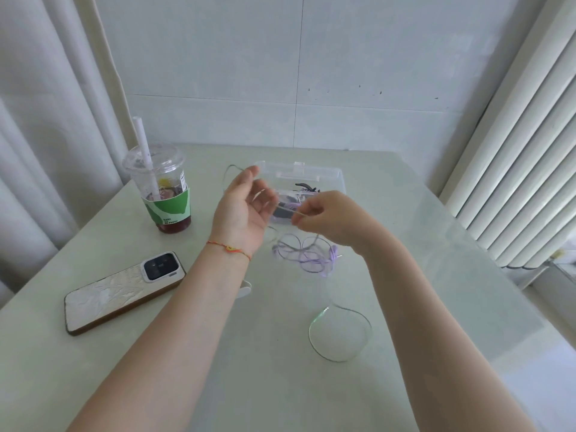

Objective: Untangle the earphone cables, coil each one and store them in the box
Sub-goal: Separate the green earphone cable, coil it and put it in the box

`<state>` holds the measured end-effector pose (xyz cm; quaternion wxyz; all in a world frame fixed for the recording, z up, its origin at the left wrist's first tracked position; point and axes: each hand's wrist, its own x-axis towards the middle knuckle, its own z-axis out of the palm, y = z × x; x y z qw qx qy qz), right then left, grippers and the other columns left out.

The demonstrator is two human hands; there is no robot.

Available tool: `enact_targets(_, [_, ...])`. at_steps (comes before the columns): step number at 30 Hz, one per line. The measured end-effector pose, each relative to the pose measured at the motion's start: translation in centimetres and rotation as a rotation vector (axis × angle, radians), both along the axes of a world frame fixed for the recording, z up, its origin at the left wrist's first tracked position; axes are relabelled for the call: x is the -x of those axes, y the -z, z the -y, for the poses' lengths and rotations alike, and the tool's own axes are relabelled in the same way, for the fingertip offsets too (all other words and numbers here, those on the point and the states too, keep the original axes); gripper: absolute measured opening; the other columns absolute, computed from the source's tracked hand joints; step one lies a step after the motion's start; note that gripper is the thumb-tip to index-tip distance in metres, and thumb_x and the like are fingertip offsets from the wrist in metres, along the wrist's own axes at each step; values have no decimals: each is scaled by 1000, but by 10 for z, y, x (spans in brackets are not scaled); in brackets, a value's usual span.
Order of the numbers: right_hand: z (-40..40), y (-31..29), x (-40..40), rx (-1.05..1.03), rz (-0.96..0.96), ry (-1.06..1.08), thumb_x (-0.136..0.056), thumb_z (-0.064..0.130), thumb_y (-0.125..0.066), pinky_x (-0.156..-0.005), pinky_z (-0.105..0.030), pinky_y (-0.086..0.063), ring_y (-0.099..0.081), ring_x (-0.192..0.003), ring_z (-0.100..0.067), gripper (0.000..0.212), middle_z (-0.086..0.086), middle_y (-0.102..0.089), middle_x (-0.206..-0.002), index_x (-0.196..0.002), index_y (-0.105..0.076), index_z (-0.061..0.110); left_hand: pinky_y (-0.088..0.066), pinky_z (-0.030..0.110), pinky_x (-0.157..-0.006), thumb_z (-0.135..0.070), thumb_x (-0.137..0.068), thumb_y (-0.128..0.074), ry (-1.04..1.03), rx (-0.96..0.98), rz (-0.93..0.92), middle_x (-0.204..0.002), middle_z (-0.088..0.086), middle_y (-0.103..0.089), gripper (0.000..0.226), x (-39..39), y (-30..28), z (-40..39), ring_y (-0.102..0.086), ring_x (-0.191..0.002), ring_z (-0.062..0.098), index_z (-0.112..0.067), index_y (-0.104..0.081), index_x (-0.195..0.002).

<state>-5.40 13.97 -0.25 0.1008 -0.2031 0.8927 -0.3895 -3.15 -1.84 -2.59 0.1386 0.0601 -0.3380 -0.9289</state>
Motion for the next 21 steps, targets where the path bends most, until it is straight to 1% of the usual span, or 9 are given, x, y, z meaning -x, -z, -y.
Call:
enact_targets(3, [-11,0,5,-218,-28,-2,-83,16,-65,-54,-23,-37,-47,-62,-16,14,-7,-61,-73,-89,-75,9,-48,21,-52,-21,-102,-46,-169,30,81,-60,-6,-50,16,4,4,13,-50,-47,8,-19,-60,-94])
enact_targets(7, [-18,-4,8,-142,-11,66,-81,23,-72,-52,-24,-42,-48,-51,-16,17,-3,-57,-60,-78,-72,6,-54,26,-58,-22,-103,-41,-289,128,134,-65,0,-58,18,7,8,18,-60,-53,14,-16,-57,-97])
enact_targets(9, [-18,-6,9,37,10,74,-81,23,-75,-60,-30,-53,-59,-51,-17,19,-8,-66,-62,-75,-72,6,-57,30,-69,-28,-103,-41,-126,165,142,-86,9,-68,22,8,9,14,-69,-70,20,-13,-57,-103])
enact_targets(11, [-16,-8,6,237,14,76,-84,23,-73,-66,-33,-56,-62,-58,-19,19,-11,-70,-68,-74,-74,7,-53,34,-80,-41,-101,-42,156,249,150,-103,14,-71,37,5,3,7,-71,-87,25,-9,-59,-112])
enact_targets(12, [-15,-8,6,293,-4,78,-86,24,-71,-65,-31,-55,-62,-62,-16,18,-9,-72,-71,-77,-76,9,-52,31,-78,-43,-99,-44,281,337,145,-103,13,-71,40,1,0,2,-70,-87,24,-9,-60,-113])
enact_targets(14, [-14,-9,5,320,-63,94,-87,29,-70,-60,-16,-48,-59,-61,-4,17,1,-72,-72,-81,-78,15,-48,22,-60,-34,-98,-49,462,612,67,-98,9,-70,29,-6,-2,-8,-70,-80,18,-11,-62,-110])
enact_targets(16, [-14,-7,8,344,-113,144,-88,28,-69,-57,-9,-42,-56,-57,2,17,6,-69,-68,-80,-77,16,-49,20,-62,-20,-97,-55,501,776,-11,-98,9,-70,18,-7,4,-15,-68,-82,18,-12,-64,-111])
enact_targets(18, [-16,-6,12,399,-144,214,-91,25,-65,-62,-18,-46,-59,-61,-5,21,2,-69,-68,-75,-74,14,-49,19,-68,-14,-94,-60,407,851,17,-87,7,-69,15,-5,10,-17,-65,-72,15,-9,-66,-107])
enact_targets(21, [-16,-8,14,566,-136,284,-96,17,-56,-61,-23,-52,-64,-60,-17,26,-10,-69,-66,-72,-64,8,-43,12,-58,-14,-88,-69,336,1076,106,-71,4,-62,8,-2,21,-17,-55,-59,12,-8,-68,-93])
